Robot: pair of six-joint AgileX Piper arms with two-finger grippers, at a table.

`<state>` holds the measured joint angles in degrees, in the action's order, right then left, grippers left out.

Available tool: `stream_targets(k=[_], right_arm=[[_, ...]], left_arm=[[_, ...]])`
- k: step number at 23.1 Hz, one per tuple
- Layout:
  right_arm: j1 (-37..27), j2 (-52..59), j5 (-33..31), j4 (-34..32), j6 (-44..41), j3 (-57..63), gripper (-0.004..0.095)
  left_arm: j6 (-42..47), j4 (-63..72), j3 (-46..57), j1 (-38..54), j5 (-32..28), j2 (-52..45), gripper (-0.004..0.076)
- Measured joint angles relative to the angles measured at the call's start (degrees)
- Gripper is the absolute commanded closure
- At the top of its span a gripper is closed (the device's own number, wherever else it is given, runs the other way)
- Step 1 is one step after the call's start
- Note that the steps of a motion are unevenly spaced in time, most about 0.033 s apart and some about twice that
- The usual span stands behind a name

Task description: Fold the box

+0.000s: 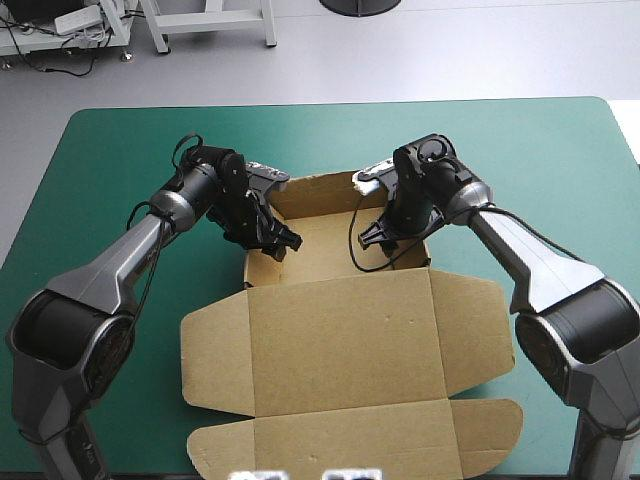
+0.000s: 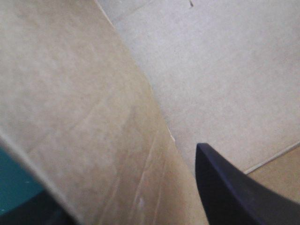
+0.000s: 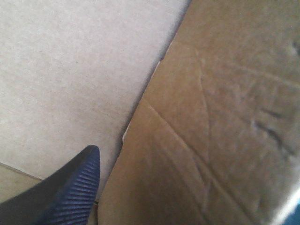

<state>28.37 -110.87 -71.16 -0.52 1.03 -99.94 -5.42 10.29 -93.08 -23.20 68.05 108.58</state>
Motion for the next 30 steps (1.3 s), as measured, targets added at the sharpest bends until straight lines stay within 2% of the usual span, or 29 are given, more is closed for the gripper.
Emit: stream_targets(k=[6, 22, 30], right_arm=[[0.50, 0.00, 0.06, -1.57, 0.85, -0.05, 0.0257], [0.37, 0.00, 2.00, -3.25, 1.25, -0.15, 0.0256], [-1.26, -0.04, 2.85, -3.08, 2.54, -3.03, 0.0255]], left_arm=[[-0.23, -2.02, -1.48, -0.29, 2.87, -0.22, 0.0306], [1.85, -9.19, -3.68, -0.75, 2.63, -0.38, 0.0306], [2.50, -7.70, -3.86, 0.15, 2.12, -0.38, 0.0306]])
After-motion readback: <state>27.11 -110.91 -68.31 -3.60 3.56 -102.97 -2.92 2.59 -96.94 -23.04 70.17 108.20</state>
